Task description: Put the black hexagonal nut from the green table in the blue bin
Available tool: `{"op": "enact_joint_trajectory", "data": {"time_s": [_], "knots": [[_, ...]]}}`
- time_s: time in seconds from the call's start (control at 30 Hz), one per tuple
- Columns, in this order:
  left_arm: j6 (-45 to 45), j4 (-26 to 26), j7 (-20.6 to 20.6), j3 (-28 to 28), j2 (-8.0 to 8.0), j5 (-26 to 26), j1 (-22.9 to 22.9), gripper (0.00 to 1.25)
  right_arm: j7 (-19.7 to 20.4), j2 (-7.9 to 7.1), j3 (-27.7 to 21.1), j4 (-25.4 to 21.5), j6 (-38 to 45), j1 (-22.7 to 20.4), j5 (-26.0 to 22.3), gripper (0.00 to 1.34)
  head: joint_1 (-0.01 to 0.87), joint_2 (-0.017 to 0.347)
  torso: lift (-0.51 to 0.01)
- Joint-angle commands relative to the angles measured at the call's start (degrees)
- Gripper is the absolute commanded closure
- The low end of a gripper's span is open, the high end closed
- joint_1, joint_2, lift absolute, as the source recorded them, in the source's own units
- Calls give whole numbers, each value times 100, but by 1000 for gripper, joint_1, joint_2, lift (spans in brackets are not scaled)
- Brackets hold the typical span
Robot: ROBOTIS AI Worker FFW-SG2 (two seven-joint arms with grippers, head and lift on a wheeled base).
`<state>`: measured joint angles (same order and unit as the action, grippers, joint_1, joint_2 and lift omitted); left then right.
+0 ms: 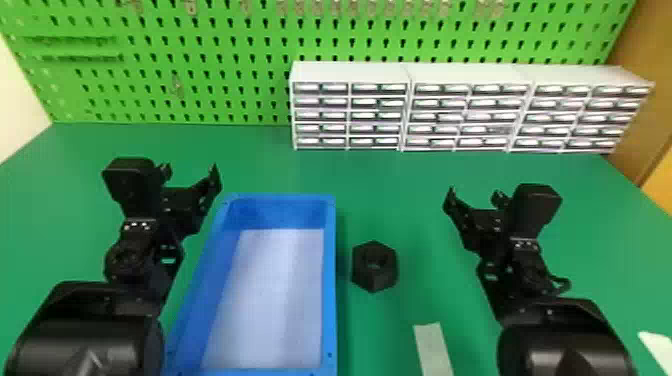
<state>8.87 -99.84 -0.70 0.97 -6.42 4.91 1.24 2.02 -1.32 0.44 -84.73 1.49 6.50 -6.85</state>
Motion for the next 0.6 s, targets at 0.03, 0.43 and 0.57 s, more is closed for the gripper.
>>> {"op": "enact_joint_trajectory", "data": {"time_s": [0.03, 0.43, 0.57], "knots": [[0, 0, 0, 0, 0, 2, 8, 463, 0, -9, 9, 0, 0, 0, 0, 398, 686, 52, -97], [18, 0, 0, 0, 0, 2, 17, 463, 0, -18, 176, -202, 642, 105, -53, 398, 686, 52, -97], [18, 0, 0, 0, 0, 2, 17, 463, 0, -18, 281, -378, 1116, 193, -62, 398, 686, 52, -97]]}}
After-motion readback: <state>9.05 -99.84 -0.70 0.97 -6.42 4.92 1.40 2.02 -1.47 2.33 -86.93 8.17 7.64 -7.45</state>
